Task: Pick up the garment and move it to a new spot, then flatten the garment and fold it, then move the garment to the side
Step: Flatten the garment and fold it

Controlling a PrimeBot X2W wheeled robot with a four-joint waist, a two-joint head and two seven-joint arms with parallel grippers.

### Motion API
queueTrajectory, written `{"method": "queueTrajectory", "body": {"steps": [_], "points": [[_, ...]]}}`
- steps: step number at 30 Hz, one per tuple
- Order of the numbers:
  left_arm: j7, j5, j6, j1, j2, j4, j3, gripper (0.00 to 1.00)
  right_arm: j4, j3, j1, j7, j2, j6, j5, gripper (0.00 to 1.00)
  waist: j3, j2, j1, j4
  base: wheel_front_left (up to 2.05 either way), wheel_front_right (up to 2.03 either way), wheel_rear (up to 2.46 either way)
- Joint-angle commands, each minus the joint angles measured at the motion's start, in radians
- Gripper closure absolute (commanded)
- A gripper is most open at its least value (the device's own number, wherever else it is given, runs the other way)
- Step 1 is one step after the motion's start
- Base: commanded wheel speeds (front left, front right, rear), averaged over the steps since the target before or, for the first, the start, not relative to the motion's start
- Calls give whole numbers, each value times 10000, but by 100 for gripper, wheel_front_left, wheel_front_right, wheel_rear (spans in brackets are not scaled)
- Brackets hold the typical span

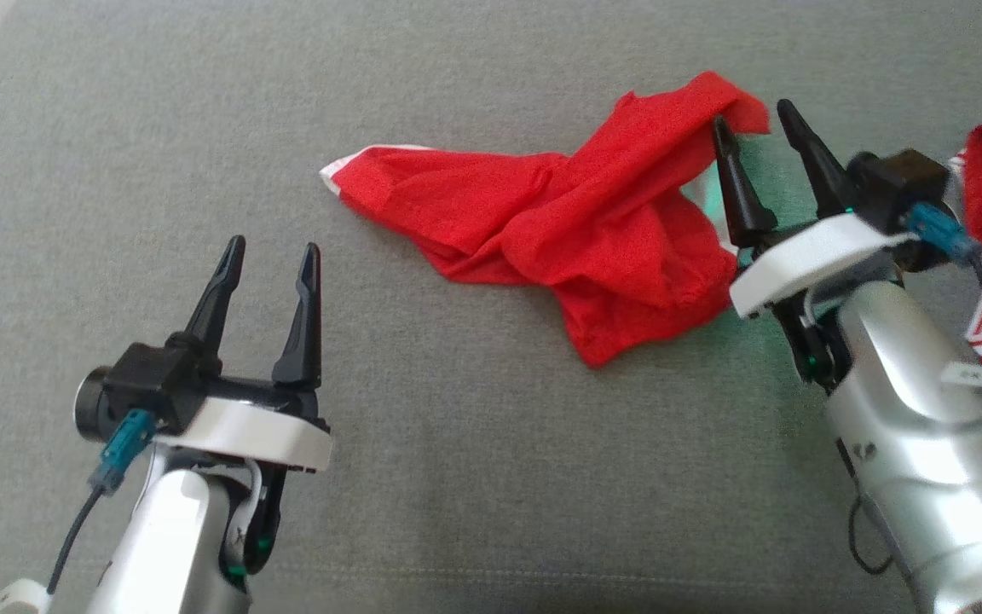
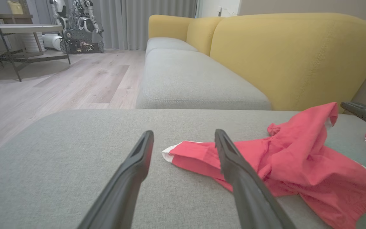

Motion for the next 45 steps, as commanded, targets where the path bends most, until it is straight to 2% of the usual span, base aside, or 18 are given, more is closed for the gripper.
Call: {"method": "queueTrajectory", "body": {"steps": [1,9,15,25,32,45], "points": [[-77,91,-32,-98,123,-300,407,0,-509,107,368,-139,-44,-9,32,0,-199,0,0,-175,0,0,0],[-77,102,32,367,212,-373,611,0,-2662,-602,2309,-71,-62,-9,-479,0,-829,0,0,-618,0,0,0],[-77,65,72,810,232,-395,631,0,-4547,-1309,4102,778,238,-9,-1030,0,-1278,0,0,-731,0,0,0],[-61,-18,230,1338,324,-493,677,0,-6924,-1790,5910,1989,672,-9,-1564,0,-1560,0,0,-804,0,0,0],[6,-69,302,1429,386,-563,673,0,-7640,-1947,6289,2388,834,-9,-1692,0,-1600,0,0,-786,0,0,0],[112,-134,367,1403,459,-626,579,0,-7783,-1977,6351,2503,960,-9,-1642,0,-1556,0,0,-758,0,0,0]]}}
